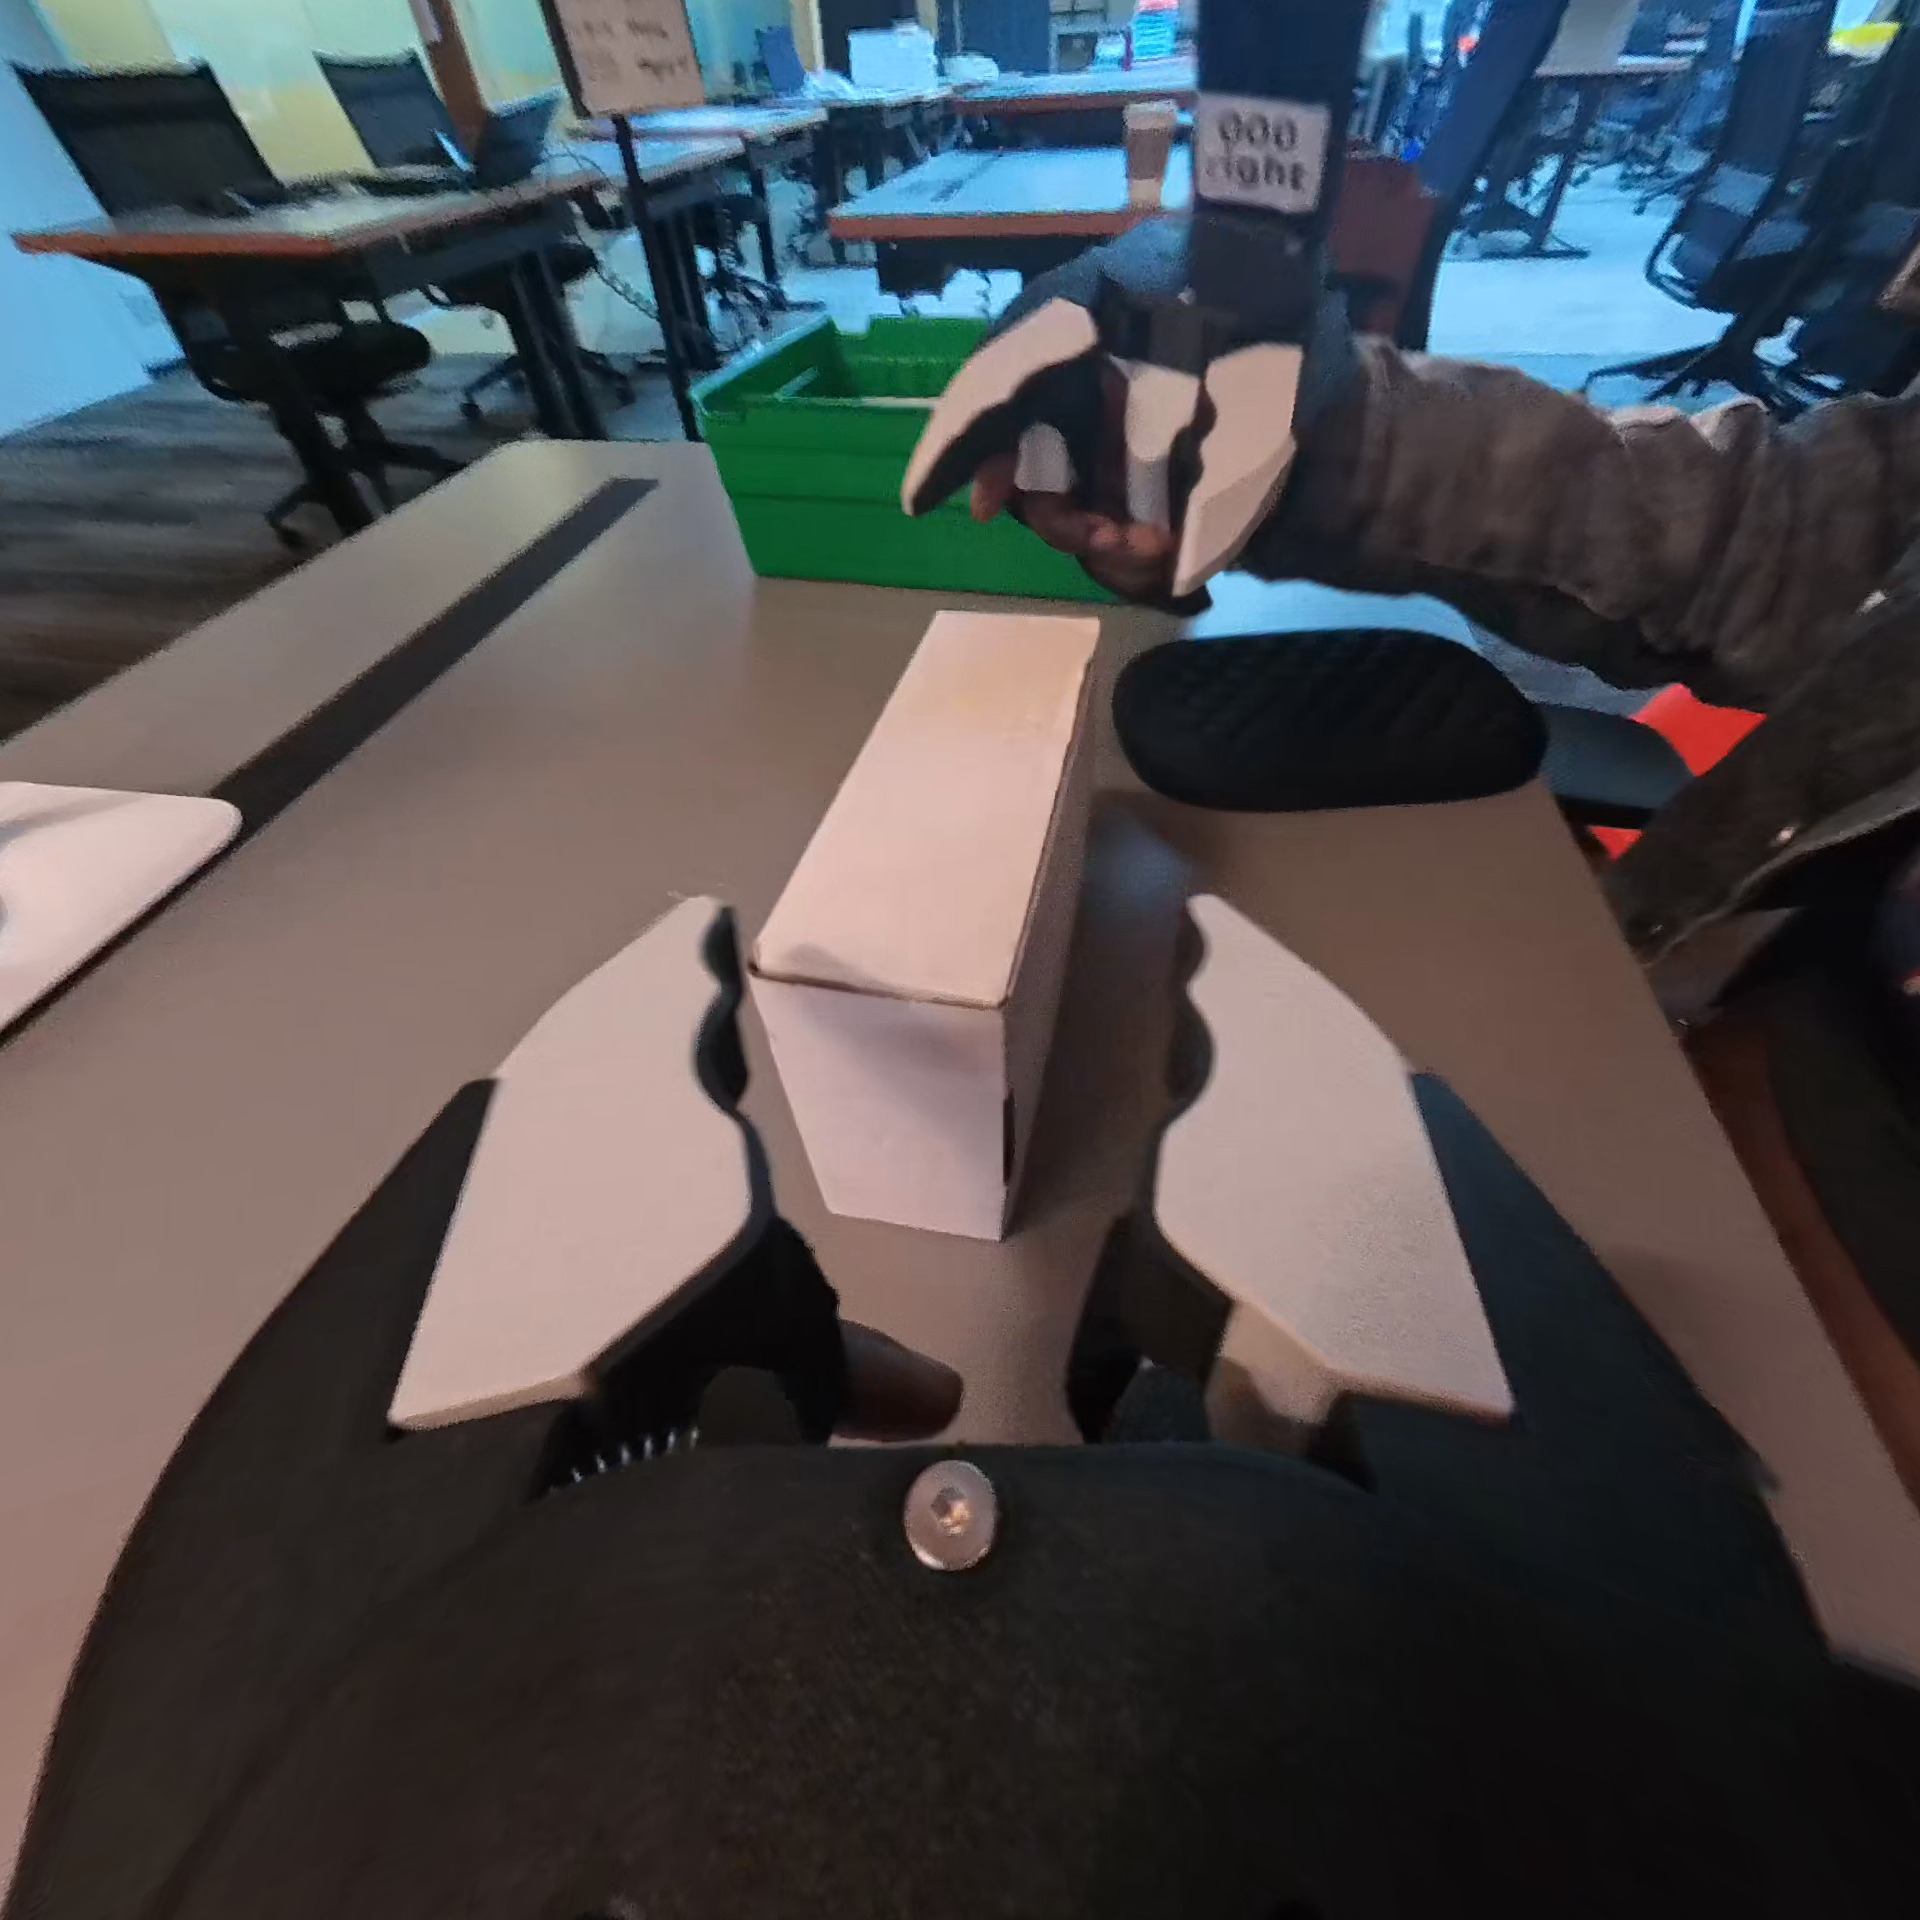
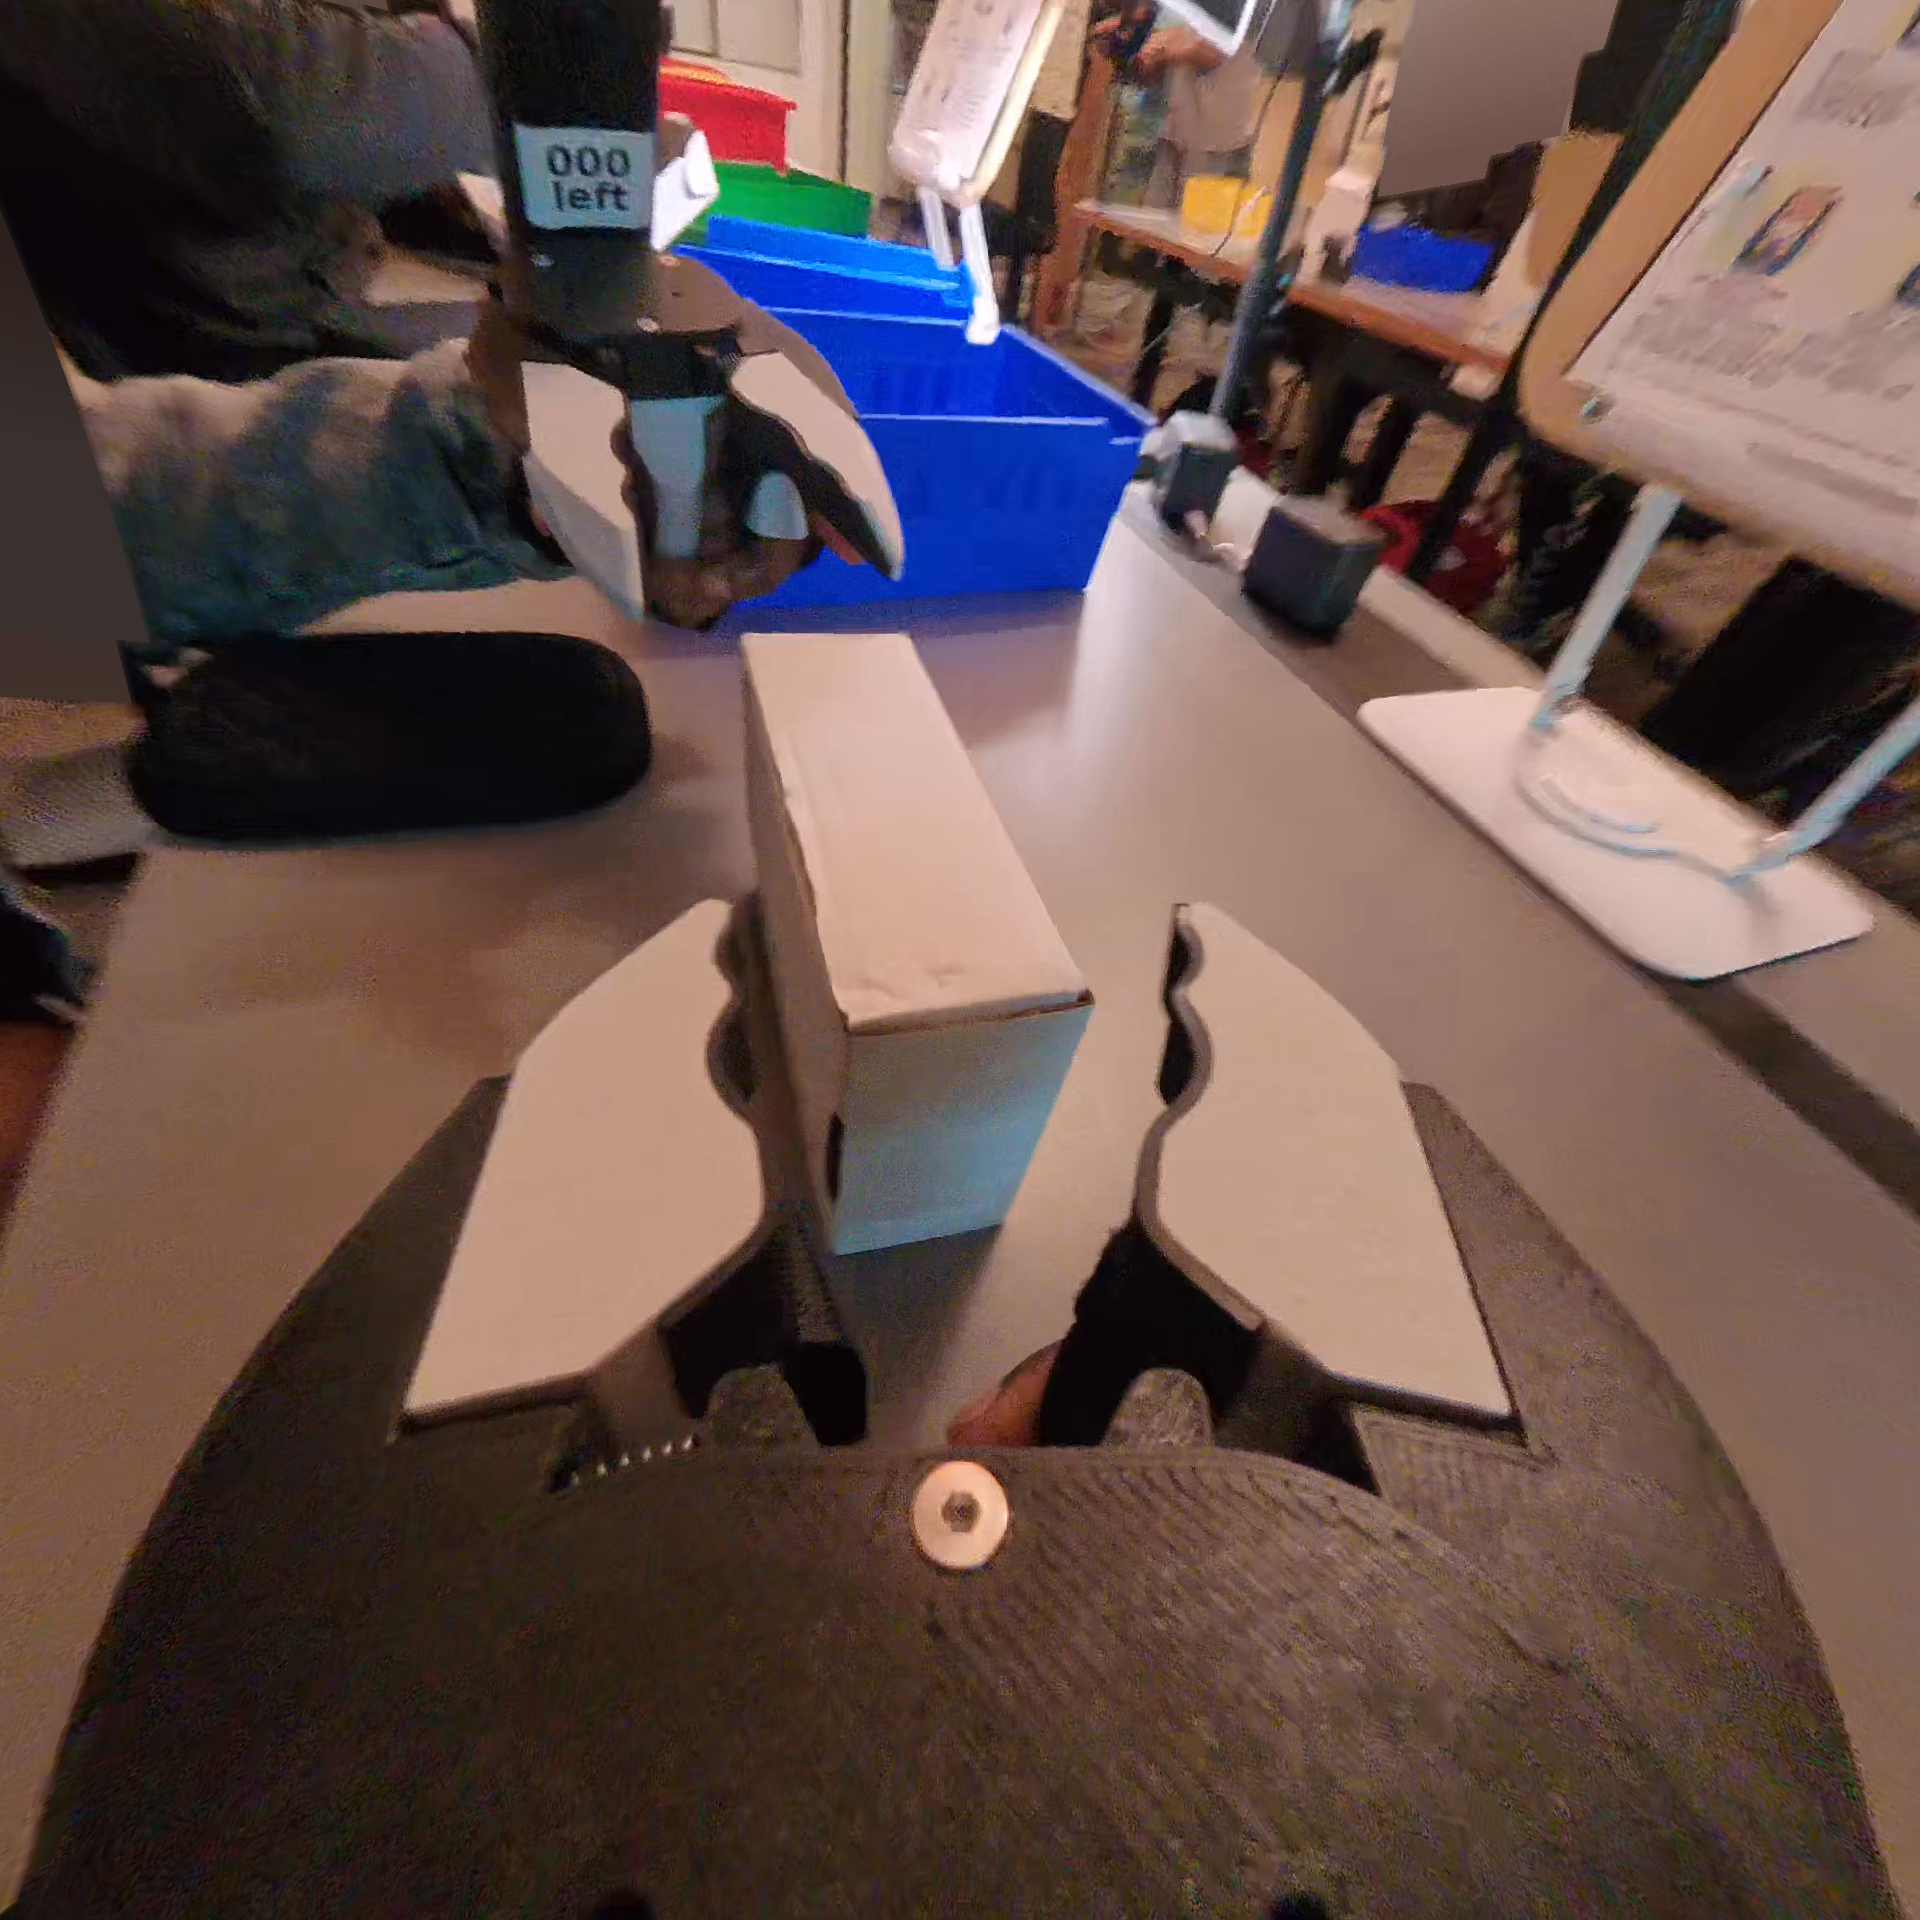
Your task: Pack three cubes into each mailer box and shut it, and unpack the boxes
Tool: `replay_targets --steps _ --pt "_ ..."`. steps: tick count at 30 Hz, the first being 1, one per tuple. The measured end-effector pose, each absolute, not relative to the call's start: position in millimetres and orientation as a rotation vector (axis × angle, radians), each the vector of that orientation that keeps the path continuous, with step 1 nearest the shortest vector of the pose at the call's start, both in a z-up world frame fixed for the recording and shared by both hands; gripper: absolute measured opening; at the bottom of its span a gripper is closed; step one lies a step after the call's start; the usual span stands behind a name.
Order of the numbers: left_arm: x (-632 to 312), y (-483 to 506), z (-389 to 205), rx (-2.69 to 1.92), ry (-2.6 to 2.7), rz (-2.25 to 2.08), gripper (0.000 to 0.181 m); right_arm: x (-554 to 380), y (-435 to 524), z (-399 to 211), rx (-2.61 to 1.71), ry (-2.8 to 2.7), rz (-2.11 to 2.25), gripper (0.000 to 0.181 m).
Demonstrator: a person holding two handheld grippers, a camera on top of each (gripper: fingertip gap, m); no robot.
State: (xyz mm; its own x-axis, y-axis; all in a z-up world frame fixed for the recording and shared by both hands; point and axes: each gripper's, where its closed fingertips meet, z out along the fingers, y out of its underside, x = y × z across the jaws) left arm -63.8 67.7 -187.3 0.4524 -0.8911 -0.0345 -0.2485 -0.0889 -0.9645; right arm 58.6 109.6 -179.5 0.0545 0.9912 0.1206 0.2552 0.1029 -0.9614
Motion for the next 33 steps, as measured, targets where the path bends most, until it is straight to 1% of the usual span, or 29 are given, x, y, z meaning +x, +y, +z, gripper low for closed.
replay_targets --steps 1,3,4,5,6,7,8,12,16,21,28,33 --pt "-64 68 -192 -1.64 1.033 -0.74 0.087 58 108 -184 -1.387 -1.423 0.978 0.089" --pt "-65 73 -207 -1.715 1.078 -0.733 0.094 57 114 -204 -1.491 -1.509 0.942 0.097" --pt "-64 75 -212 -1.731 1.101 -0.737 0.091 56 114 -213 -1.513 -1.563 0.929 0.095" --pt "-63 77 -214 -1.732 1.108 -0.746 0.083 54 113 -219 -1.519 -1.597 0.926 0.089" --pt "-62 78 -216 -1.733 1.114 -0.752 0.069 52 112 -220 -1.516 -1.607 0.932 0.083" --pt "-63 82 -216 -1.736 1.105 -0.736 0.058 51 112 -220 -1.508 -1.619 0.932 0.065" --pt "-63 82 -216 -1.734 1.113 -0.723 0.058 51 112 -220 -1.504 -1.626 0.912 0.061" --pt "-60 62 -213 -1.638 1.204 -0.562 0.057 55 98 -218 -1.367 -1.696 0.767 0.061" --pt "-54 31 -215 -1.505 1.261 -0.264 0.057 63 71 -219 -1.164 -1.733 0.468 0.061" --pt "-43 -1 -226 -1.409 1.252 -0.055 0.058 73 44 -230 -0.959 -1.697 0.167 0.061" --pt "-39 -19 -243 -1.35 1.343 0.07 0.057 80 24 -246 -0.874 -1.687 0.044 0.06" --pt "-36 -27 -257 -1.372 1.399 0.103 0.052 84 14 -262 -0.873 -1.765 0.01 0.061"
